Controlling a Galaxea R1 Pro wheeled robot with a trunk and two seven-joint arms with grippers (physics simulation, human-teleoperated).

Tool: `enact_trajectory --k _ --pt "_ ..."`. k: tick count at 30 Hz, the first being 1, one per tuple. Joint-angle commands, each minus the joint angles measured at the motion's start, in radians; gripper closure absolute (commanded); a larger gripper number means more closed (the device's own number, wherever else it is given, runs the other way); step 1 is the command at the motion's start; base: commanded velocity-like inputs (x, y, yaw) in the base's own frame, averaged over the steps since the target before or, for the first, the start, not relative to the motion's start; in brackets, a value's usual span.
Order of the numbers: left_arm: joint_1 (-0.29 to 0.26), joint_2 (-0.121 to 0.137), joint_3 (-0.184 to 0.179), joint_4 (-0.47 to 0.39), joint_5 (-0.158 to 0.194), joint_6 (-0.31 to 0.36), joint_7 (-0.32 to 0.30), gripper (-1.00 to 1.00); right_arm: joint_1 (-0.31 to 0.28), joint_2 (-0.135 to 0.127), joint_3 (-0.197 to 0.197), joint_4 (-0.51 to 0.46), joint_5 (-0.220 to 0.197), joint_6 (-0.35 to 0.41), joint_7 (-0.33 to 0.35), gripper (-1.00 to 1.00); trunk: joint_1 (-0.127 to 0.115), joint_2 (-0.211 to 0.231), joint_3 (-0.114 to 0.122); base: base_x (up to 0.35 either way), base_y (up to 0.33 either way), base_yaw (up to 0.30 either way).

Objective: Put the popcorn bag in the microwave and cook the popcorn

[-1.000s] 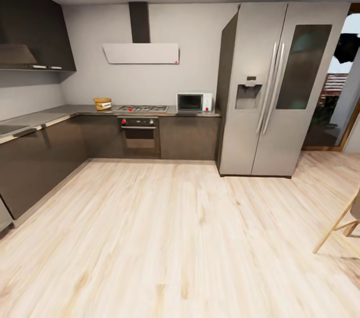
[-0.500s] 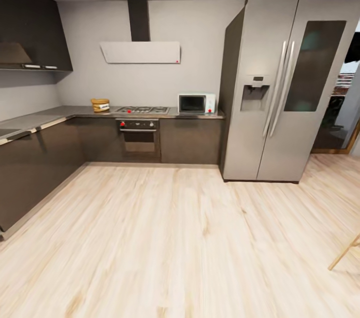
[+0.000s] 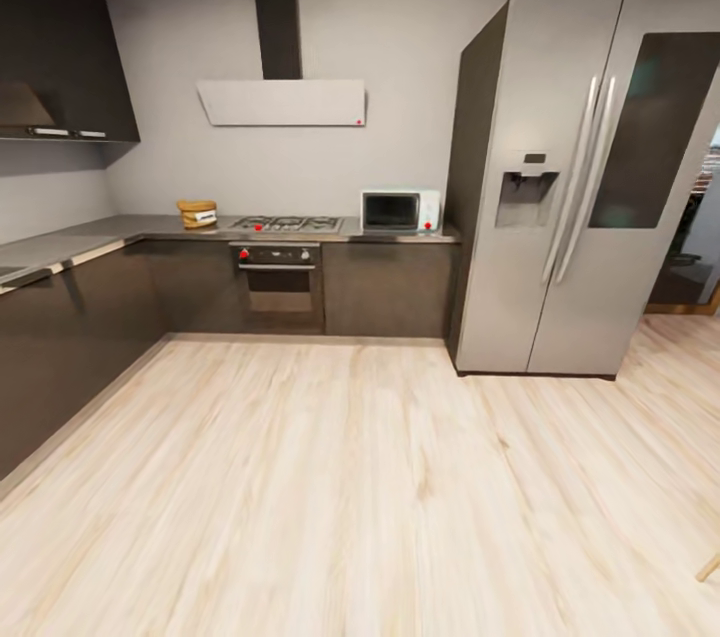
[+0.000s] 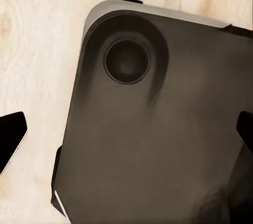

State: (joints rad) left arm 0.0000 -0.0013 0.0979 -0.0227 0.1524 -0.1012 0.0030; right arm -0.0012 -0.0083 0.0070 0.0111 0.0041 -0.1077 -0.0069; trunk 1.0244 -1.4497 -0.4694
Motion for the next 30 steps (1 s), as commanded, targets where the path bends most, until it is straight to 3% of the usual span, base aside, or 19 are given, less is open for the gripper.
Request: enact_trajectory --k 1,13,22,30 --pt "0.0 0.0 0.007 0.0 0.001 -0.002 0.0 -1.0 0.0 -0.001 0.001 0.001 0.0 -0.006 -0.001 -1.0 0.001 0.0 -0.001 0.326 0.093 0.0" --pt "0.0 0.0 0.006 0.0 0.001 -0.002 0.0 -1.0 0.0 -0.001 0.0 0.001 -0.009 -0.013 -0.001 -1.0 0.001 0.0 -0.001 0.326 0.09 -0.003" --pt "0.0 0.0 0.006 0.0 0.001 -0.002 0.0 -1.0 0.0 -0.001 -0.001 0.002 -0.013 -0.013 -0.001 -1.0 0.001 0.0 -0.001 0.326 0.054 -0.193" --pt "0.0 0.003 0.004 0.0 0.001 0.0 0.0 -1.0 0.0 -0.001 -0.001 0.002 -0.009 -0.013 -0.001 -1.0 0.001 0.0 -0.001 0.326 0.001 -0.027"
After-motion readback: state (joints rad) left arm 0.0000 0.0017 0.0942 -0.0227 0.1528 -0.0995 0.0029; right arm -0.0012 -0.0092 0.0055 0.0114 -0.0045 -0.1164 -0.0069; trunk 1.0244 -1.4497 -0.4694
